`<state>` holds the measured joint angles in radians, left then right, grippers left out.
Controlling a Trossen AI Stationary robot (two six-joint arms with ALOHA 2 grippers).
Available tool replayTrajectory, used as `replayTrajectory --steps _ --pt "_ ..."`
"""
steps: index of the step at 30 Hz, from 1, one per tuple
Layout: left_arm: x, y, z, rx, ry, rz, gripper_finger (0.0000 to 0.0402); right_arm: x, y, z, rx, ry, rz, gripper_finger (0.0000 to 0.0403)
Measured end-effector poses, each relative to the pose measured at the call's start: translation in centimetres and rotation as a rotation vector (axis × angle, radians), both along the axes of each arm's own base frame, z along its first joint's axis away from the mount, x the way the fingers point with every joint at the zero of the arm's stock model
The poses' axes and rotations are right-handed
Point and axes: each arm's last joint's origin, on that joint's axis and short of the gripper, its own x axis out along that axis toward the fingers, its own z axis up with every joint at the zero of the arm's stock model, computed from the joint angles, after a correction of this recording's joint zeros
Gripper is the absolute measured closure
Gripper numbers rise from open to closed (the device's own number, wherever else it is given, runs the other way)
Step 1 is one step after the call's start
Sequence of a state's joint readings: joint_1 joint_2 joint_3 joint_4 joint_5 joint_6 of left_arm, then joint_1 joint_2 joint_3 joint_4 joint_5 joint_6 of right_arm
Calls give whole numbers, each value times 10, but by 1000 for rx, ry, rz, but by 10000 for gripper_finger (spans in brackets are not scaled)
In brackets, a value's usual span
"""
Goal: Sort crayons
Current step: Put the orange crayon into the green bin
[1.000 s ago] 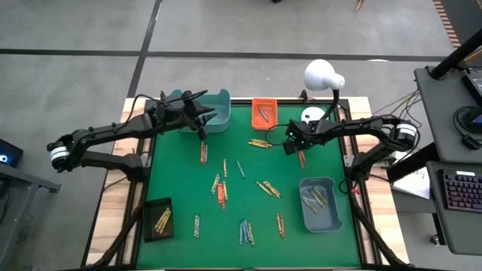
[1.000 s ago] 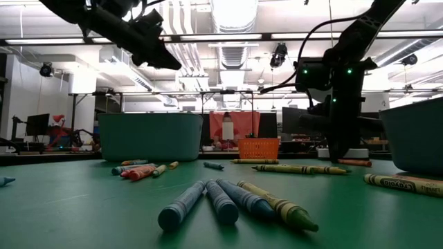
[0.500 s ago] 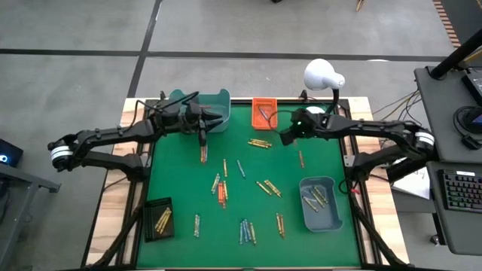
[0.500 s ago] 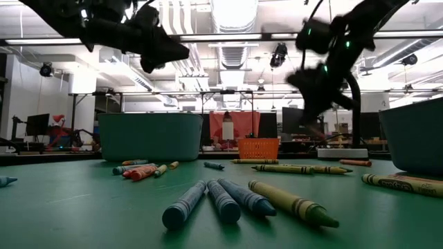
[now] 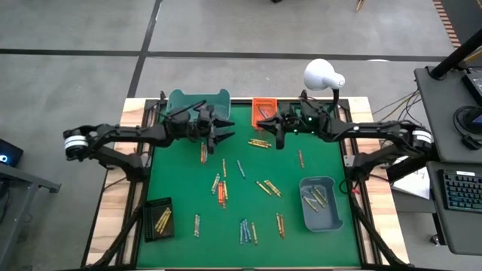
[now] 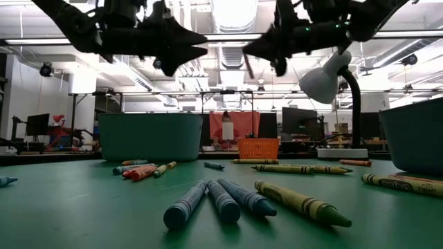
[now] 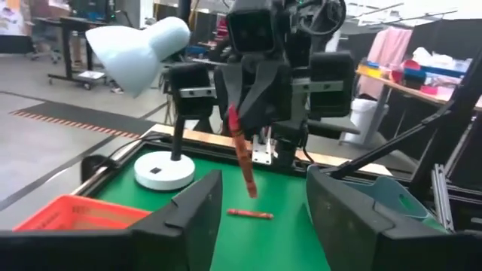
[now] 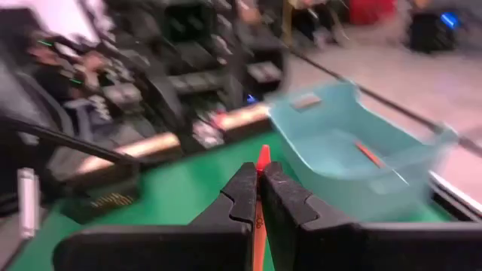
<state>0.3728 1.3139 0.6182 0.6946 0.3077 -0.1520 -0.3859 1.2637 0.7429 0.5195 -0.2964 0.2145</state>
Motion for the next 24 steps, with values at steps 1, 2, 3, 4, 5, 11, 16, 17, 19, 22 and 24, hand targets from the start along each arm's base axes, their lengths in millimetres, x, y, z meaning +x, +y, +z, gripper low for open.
replayTrajectory --steps 1,2,3,4,5,11,16,17,19,22,24 --pt "3 0 -3 0 1 -6 221 3 0 0 -15 -26 17 394" --pt "7 -1 -6 -1 3 -10 220 6 0 -2 -32 -46 32 394" --pt "10 -1 -8 -1 1 -15 219 9 0 -3 -51 -67 42 394" --pt "12 -1 -9 2 -6 -18 219 11 -1 -4 -66 -85 56 394" --pt "14 -1 -11 2 -13 -20 220 13 -1 -4 -76 -101 69 394" --pt "28 4 -23 -22 -45 -22 221 21 -2 -8 -109 -184 142 394" --pt "43 8 -32 -48 -68 -27 221 24 -3 -12 -111 -186 141 394" --pt "47 9 -32 -50 -74 -31 221 24 -3 -11 -114 -192 141 394" --pt "54 10 -34 -48 -82 -61 221 24 -3 -11 -119 -198 141 394" --pt "63 11 -38 -47 -84 -99 222 24 -3 -11 -127 -196 141 394" --pt "68 11 -35 -37 -108 -116 224 24 -3 -11 -134 -196 141 394"
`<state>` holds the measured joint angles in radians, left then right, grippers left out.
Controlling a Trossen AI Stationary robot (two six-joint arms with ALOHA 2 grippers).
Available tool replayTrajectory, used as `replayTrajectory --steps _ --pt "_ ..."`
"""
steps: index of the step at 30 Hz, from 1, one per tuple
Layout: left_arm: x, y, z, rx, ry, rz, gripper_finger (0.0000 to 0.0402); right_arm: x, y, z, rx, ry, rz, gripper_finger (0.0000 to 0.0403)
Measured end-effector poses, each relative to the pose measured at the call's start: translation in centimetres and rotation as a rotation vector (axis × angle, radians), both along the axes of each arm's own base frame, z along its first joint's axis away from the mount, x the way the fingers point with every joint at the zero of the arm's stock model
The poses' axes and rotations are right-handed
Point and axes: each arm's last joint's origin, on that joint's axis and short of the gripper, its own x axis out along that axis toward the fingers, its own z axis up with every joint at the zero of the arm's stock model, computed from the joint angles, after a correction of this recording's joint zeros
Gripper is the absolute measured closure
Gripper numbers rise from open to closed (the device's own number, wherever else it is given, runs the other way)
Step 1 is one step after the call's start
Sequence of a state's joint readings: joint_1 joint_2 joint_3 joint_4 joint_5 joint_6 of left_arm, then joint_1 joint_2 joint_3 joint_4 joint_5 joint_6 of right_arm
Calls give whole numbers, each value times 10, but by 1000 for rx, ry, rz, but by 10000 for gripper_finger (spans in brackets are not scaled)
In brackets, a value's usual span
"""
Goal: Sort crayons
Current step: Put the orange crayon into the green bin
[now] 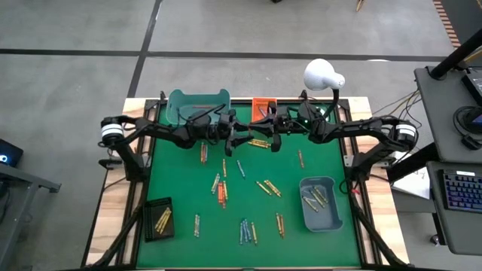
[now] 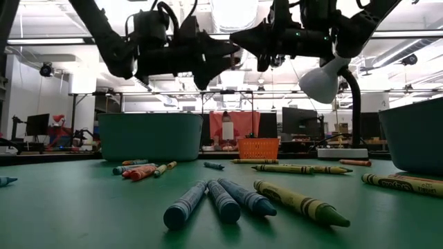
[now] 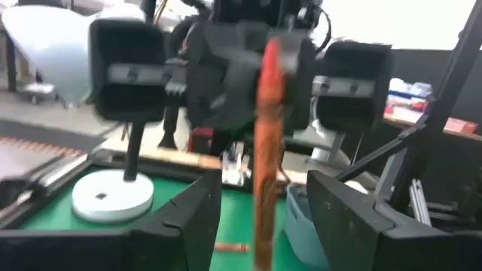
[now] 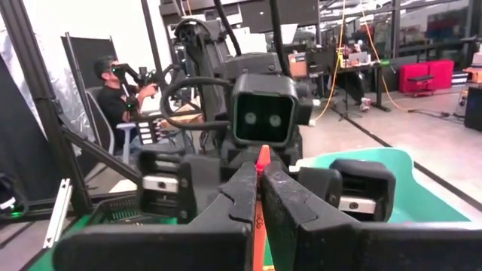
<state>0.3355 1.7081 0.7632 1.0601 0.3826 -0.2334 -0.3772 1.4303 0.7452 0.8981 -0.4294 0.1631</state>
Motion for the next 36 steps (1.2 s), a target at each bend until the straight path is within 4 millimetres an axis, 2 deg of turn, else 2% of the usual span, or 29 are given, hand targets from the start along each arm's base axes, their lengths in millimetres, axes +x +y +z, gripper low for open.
replayTrajectory --steps 5,9,12,21,26,29,33,36 --pt "1 1 1 4 -2 0 262 0 0 0 1 0 -3 394" --pt "1 1 1 -3 -1 0 330 0 0 0 0 -1 -4 387" --pt "1 1 -1 -35 21 -3 385 -1 0 2 6 -3 -11 366" --pt "-6 6 3 -78 88 18 384 -6 -1 8 63 2 -71 279" --pt "-34 28 10 -142 309 153 397 -15 -3 9 113 103 -228 253" --pt "-61 45 16 -175 519 392 398 -20 -4 8 124 170 -323 249" --pt "-99 66 32 -166 827 771 398 -22 -4 7 127 201 -343 248" --pt "-119 78 42 -165 1024 907 398 -21 -3 6 131 201 -341 248"
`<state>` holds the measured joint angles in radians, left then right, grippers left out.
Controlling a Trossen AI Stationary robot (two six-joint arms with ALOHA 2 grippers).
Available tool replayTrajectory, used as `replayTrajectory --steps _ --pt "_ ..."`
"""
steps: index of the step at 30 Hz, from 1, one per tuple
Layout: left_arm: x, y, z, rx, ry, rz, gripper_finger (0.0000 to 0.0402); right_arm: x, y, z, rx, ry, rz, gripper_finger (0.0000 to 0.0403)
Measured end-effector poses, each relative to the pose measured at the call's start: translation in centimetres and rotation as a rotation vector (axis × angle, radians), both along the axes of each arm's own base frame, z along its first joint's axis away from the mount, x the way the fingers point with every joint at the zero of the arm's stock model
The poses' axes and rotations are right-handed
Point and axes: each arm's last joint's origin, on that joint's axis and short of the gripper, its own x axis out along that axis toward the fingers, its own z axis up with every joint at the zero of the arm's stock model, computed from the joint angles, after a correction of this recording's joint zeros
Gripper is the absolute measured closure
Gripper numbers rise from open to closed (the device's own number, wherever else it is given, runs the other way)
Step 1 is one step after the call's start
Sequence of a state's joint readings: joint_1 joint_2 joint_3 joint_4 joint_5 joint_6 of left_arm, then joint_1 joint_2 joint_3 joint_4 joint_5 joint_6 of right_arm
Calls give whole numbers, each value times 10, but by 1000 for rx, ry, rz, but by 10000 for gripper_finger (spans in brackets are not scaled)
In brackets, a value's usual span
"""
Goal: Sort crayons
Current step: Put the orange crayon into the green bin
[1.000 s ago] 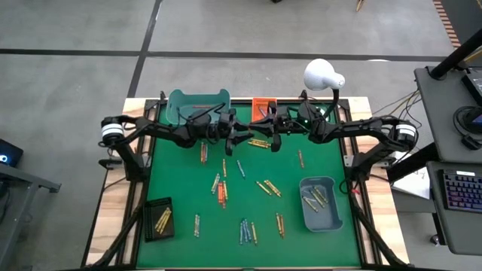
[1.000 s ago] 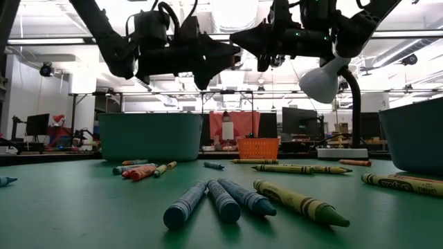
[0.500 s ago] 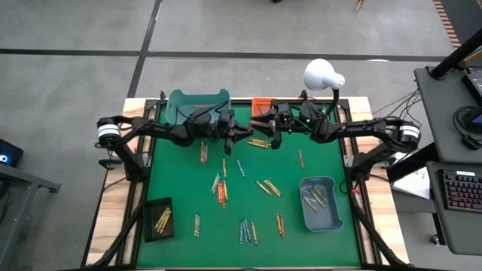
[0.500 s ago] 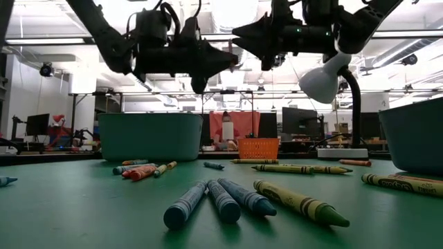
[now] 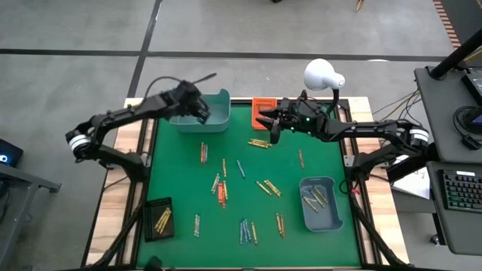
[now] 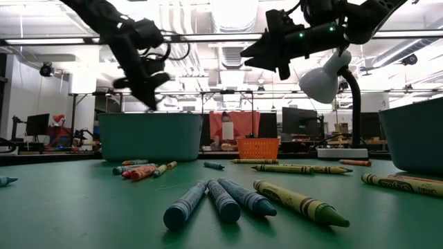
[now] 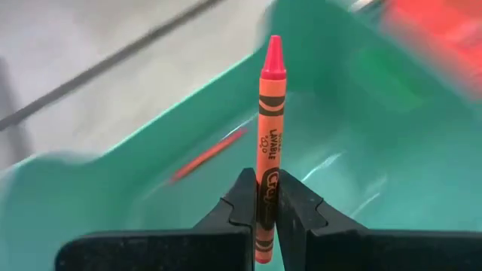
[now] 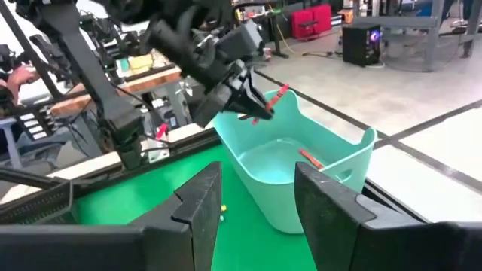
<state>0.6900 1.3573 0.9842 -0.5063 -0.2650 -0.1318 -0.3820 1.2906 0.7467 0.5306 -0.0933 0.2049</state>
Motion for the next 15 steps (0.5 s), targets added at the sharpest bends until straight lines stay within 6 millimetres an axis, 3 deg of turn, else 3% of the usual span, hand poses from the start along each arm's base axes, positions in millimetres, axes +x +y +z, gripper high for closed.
replayTrajectory --steps 5,15 --pt "-12 15 1 -93 177 11 398 0 0 -1 5 2 0 248" --pt "-4 28 -9 -110 241 -8 356 0 0 -4 22 38 -1 248"
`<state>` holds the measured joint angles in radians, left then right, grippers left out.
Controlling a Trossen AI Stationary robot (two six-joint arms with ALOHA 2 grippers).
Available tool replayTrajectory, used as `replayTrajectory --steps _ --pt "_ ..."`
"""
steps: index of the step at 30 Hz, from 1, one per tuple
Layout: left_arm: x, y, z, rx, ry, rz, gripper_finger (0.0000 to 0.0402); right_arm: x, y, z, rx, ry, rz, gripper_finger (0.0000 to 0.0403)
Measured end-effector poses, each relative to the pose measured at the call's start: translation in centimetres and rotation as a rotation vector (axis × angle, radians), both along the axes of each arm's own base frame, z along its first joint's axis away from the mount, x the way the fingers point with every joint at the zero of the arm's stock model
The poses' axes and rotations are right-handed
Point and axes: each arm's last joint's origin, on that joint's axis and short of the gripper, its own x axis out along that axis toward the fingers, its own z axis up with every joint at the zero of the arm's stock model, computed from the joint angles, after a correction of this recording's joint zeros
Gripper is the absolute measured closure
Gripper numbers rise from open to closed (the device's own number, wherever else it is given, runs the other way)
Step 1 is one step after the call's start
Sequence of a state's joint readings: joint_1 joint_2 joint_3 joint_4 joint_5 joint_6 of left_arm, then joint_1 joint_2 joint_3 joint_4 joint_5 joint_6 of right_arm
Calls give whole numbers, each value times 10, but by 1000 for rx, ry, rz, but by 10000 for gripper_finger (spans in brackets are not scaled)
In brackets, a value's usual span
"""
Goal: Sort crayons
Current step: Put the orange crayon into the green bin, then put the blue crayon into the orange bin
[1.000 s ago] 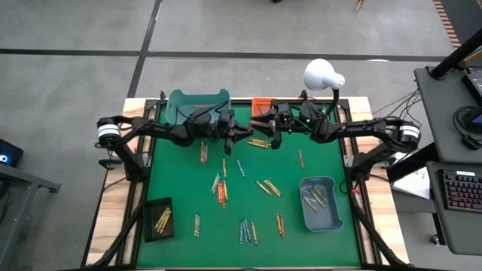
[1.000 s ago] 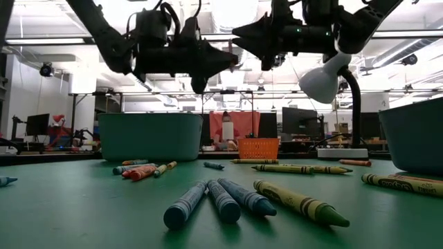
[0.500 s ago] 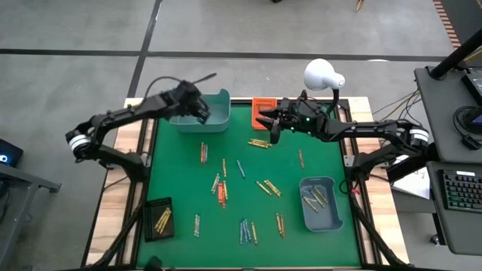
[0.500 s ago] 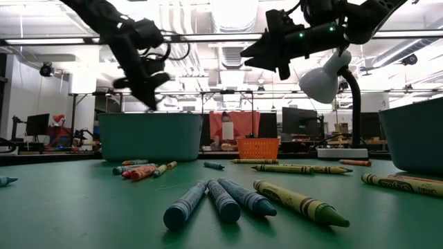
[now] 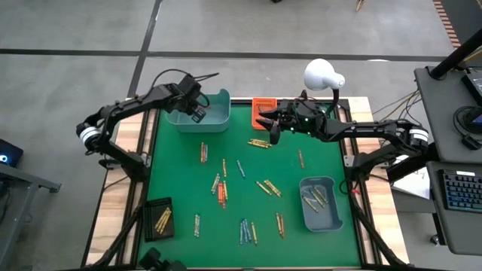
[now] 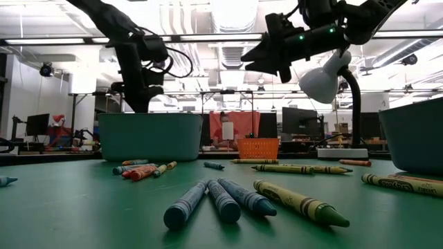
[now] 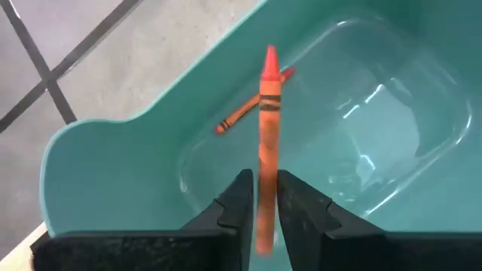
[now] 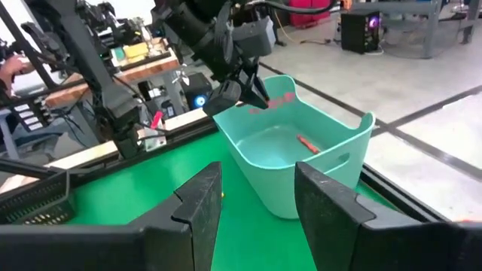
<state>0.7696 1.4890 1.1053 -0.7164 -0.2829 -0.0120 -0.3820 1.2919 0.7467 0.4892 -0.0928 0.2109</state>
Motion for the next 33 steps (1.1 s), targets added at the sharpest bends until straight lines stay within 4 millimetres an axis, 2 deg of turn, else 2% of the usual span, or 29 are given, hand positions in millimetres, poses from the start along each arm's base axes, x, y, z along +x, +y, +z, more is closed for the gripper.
replayTrajectory --steps 6,13,24,33 --pt "-1 1 1 40 36 27 340 0 0 -1 28 8 -4 248" --pt "4 -7 12 73 -28 10 338 -1 0 -4 121 7 -18 248" --pt "39 -47 28 201 -179 -199 338 6 -1 5 283 240 -53 248" --pt "66 -79 35 250 -258 -381 338 28 0 -3 361 490 -56 248"
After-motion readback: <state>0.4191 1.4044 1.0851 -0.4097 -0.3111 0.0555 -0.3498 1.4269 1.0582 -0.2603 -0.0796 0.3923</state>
